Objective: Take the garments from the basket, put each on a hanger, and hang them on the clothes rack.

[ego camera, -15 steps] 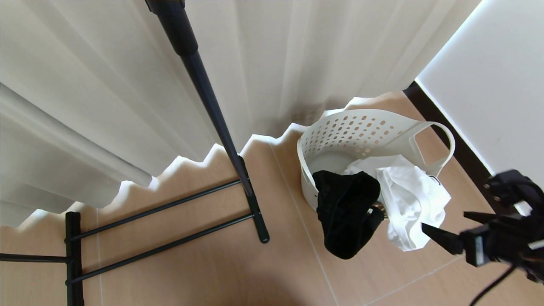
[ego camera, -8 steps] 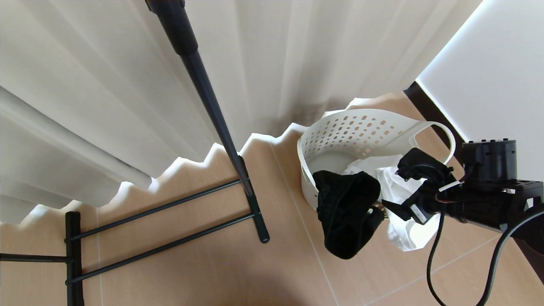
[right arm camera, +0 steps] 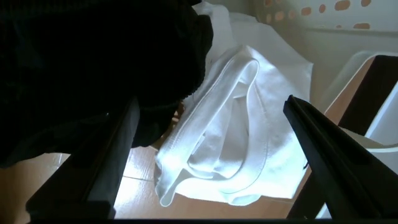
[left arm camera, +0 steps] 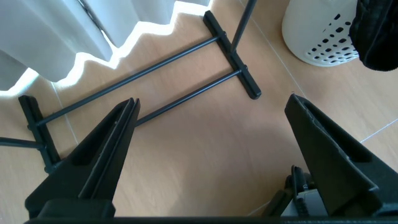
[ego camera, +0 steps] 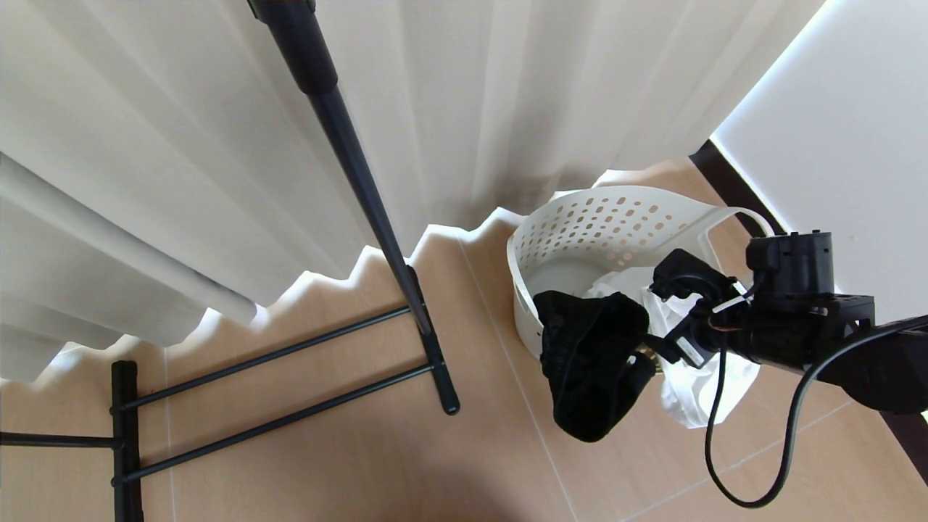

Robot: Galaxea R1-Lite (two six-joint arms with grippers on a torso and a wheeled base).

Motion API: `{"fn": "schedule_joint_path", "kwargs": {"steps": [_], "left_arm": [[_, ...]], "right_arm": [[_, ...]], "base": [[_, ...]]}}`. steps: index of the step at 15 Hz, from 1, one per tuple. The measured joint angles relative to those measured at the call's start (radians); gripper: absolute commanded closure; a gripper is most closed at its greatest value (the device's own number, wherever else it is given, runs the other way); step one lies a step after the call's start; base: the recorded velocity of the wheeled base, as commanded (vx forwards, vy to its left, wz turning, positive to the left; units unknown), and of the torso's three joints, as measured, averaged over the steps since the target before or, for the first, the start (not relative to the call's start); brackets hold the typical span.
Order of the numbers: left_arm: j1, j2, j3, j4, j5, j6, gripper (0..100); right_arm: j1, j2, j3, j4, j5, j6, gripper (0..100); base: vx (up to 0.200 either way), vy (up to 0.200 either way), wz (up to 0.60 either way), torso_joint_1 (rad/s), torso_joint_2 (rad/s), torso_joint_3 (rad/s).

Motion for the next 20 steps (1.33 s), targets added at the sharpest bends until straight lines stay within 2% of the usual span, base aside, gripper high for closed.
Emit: {"fn": "schedule_joint_path", "kwargs": {"steps": [7,12,13,15,18,20], "left_arm": [[0.000,0.000,0.000,0.000,0.000,0.000,0],[0.000,0.000,0.000,0.000,0.000,0.000,0],[0.000,0.000,0.000,0.000,0.000,0.000,0],[0.000,0.000,0.000,0.000,0.000,0.000,0],[0.000,0.000,0.000,0.000,0.000,0.000,0],[0.000,0.000,0.000,0.000,0.000,-0.001,0]], "right_arm": [[-0.002,0.143,-0.162,-0.001,-0.004,0.001,0],[-0.009,0.203,-0.210,-0.007,-0.001,0.007,0],[-0.010,0.208,-0.214,-0.007,-0.001,0.008,100],[-0.010,0.213,-0.217,-0.014,0.000,0.020,100],[-0.010,0.216,-0.183,-0.108,0.005,0.058,100],[-0.010,0.213,-0.138,-0.200,0.007,0.136,100]], "base": [[0.000,0.000,0.00,0.000,0.00,0.000],[0.000,0.000,0.00,0.000,0.00,0.000],[0.000,0.000,0.00,0.000,0.00,0.000],[0.000,0.000,0.00,0.000,0.00,0.000],[0.000,0.000,0.00,0.000,0.00,0.000],[0.000,0.000,0.00,0.000,0.00,0.000]]}}
